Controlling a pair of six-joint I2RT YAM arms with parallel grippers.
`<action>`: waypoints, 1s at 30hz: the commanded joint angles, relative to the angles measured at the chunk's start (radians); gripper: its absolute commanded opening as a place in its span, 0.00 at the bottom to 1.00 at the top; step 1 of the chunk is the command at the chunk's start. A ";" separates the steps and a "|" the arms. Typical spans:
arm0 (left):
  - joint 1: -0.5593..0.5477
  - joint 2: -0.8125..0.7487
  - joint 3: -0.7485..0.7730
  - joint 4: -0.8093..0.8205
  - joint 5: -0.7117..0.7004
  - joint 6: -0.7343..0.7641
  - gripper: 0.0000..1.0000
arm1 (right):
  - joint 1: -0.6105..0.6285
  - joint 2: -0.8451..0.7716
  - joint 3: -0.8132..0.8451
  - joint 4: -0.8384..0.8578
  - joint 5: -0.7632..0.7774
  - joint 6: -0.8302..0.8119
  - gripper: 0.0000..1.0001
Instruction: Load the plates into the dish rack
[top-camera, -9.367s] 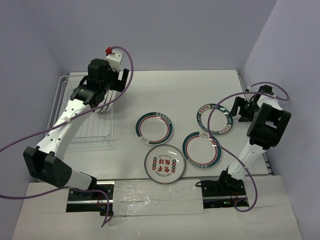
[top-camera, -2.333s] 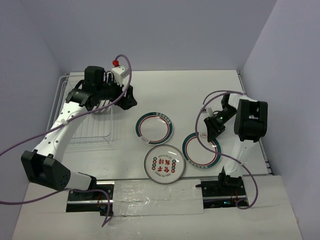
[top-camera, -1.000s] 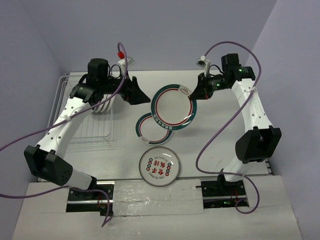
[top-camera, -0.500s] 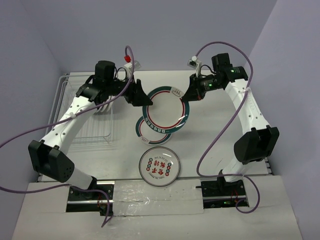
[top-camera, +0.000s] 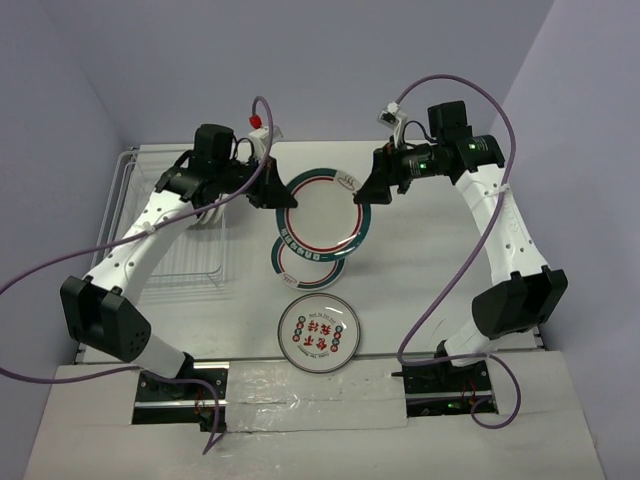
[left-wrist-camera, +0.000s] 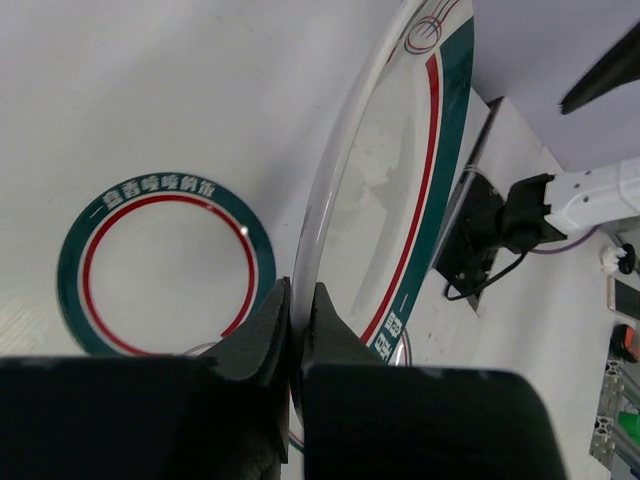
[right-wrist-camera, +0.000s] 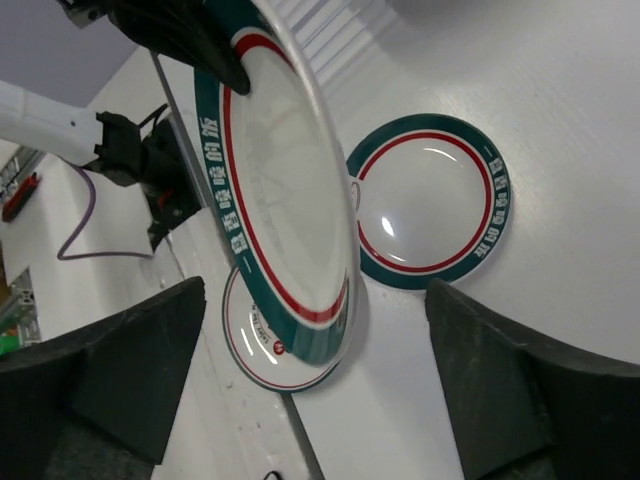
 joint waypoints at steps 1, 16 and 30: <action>0.071 -0.087 0.086 -0.017 -0.076 0.023 0.00 | 0.001 -0.055 0.024 0.066 0.005 0.044 1.00; 0.380 -0.216 0.274 -0.101 -1.092 0.305 0.00 | -0.001 -0.075 -0.093 0.210 0.121 0.126 1.00; 0.380 -0.127 -0.050 0.268 -1.351 0.546 0.00 | -0.001 -0.049 -0.142 0.185 0.177 0.084 1.00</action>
